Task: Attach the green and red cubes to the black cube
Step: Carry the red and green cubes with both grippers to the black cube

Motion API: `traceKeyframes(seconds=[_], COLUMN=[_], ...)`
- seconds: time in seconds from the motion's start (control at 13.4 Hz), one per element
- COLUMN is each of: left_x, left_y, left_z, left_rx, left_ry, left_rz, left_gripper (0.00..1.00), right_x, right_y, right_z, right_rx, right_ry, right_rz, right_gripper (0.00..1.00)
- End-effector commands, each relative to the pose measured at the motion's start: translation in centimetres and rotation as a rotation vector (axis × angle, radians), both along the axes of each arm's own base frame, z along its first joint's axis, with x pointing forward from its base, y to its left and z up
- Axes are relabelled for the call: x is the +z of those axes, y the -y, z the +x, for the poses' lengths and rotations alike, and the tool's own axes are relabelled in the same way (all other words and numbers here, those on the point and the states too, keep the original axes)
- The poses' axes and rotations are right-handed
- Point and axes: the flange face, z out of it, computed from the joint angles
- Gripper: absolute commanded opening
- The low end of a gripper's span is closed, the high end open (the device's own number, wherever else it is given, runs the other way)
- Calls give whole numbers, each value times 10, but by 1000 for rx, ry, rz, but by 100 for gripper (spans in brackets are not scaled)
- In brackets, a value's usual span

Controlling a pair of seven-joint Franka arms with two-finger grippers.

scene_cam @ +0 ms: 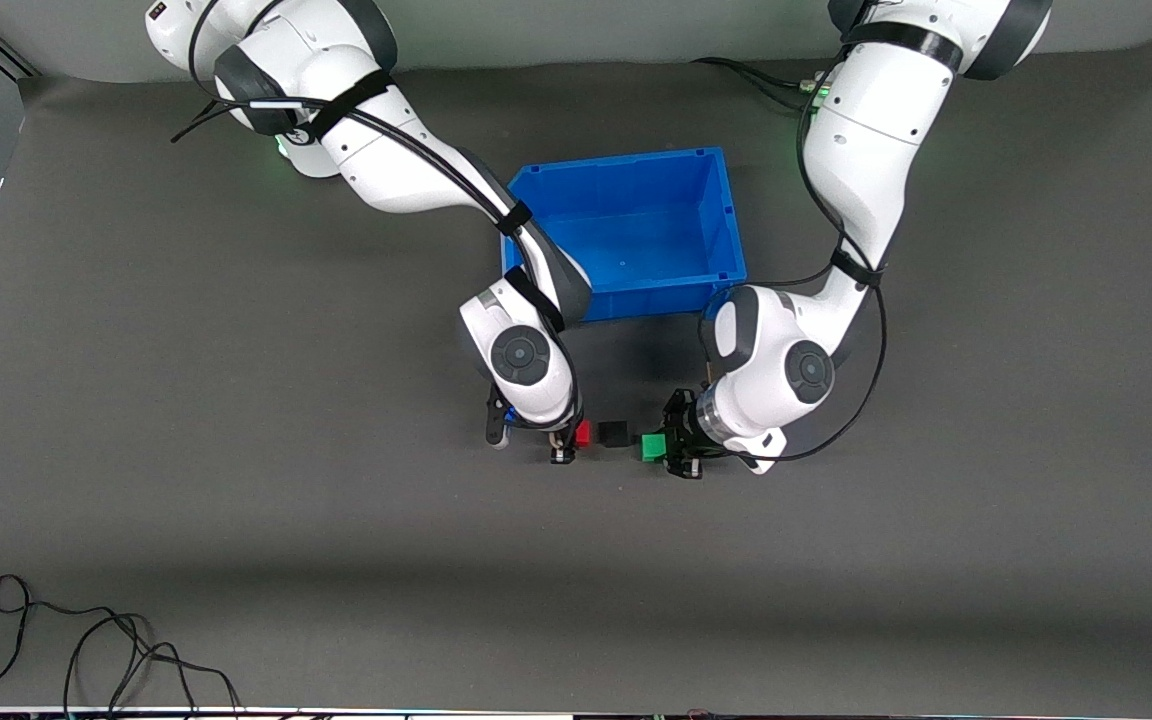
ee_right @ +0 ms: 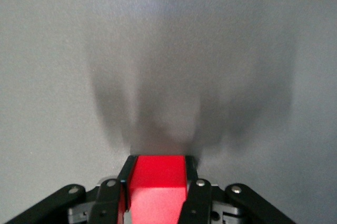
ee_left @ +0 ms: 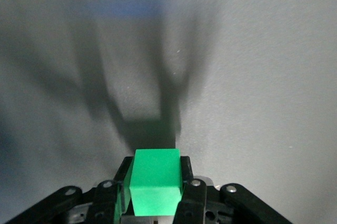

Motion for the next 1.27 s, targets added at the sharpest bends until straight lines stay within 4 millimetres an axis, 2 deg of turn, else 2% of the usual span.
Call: traceKeyframes(seconds=[0.0, 0.15, 0.45, 0.6, 0.67, 0.75, 0.82, 0.89, 0.97, 1.04, 1.19], left_x=[-5, -9, -7, -7, -7, -7, -5, -1, 1, 3, 26], left_y=[12, 22, 44, 45, 44, 44, 44, 42, 36, 30, -12], left_z=[-5, -11, -9, -7, -7, -7, -7, -4, 0, 2, 20], left_rx=[28, 50, 75, 79, 77, 71, 58, 55, 53, 42, 9], left_ry=[9, -12, -12, -12, -10, -7, 0, 8, 8, 15, 15], left_rz=[4, 5, -11, -13, -12, -9, -8, -6, 3, 19, 61], left_gripper=[0, 0, 0, 0, 4, 33, 90, 100, 100, 100, 100], right_x=[-6, -9, -9, -12, -12, -11, -11, -9, -7, -5, 6], right_y=[-15, -18, -21, -21, -20, -20, -18, -15, -13, -13, -15], right_z=[-5, -9, -10, -9, -7, -5, -3, 0, 3, 3, 7], right_rx=[-11, -5, -7, -9, -12, -14, -23, -22, -13, -12, -5], right_ry=[3, 0, 5, 20, 27, 35, 36, 37, 44, 47, 61], right_rz=[-10, -13, -7, 0, 6, 11, 14, 19, 16, 17, 27], right_gripper=[0, 0, 0, 0, 0, 0, 0, 6, 61, 98, 99])
